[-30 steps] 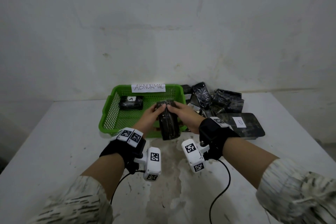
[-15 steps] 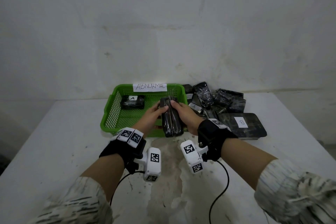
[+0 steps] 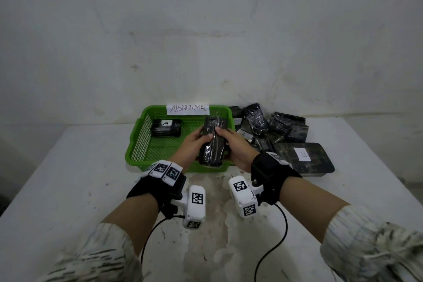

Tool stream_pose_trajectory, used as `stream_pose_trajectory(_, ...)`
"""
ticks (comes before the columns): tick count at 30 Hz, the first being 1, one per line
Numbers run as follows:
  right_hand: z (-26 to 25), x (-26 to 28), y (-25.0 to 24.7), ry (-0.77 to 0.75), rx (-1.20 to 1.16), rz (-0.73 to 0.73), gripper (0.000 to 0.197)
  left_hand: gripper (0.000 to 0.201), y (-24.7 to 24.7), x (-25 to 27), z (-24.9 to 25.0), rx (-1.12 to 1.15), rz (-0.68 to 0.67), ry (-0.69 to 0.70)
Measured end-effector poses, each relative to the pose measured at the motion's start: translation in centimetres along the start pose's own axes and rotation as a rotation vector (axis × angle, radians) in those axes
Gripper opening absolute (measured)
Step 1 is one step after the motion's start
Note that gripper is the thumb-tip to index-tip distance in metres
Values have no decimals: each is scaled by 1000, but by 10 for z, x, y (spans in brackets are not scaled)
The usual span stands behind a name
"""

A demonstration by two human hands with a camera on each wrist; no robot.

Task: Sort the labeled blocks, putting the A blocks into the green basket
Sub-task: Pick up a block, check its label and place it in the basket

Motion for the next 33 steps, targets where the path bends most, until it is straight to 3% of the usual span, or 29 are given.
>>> stream_pose_trajectory(7, 0, 3, -3, -17, -23, -13, 38, 51, -4, -3, -8, -12, -14, -43)
stream_pose_trajectory(14, 6, 5, 5, 18, 27, -102, 49, 35, -10, -5, -15, 43, 28, -73)
stream_pose_trajectory(19, 10, 4, 4, 37, 11, -92, 52, 50, -7, -2, -14, 9, -17, -57)
stream_pose_trajectory(24, 8, 11, 13, 50, 72, -190, 69, 50, -13, -4, -17, 55, 18, -57)
stream_pose_trajectory(29, 8, 8, 7, 50, 32, -132, 101, 58, -4, -1, -19, 127, -78, -109)
stream_pose_trajectory(33, 2, 16, 10, -3, 106, -138, 95, 60, -6, -3, -17, 159, -49, -98)
Point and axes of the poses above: each hand's wrist, its own x-axis away from the middle knuckle, its own y-axis out of the palm, z = x × y, the point moved 9 cm from there along -x, towards the middle knuckle
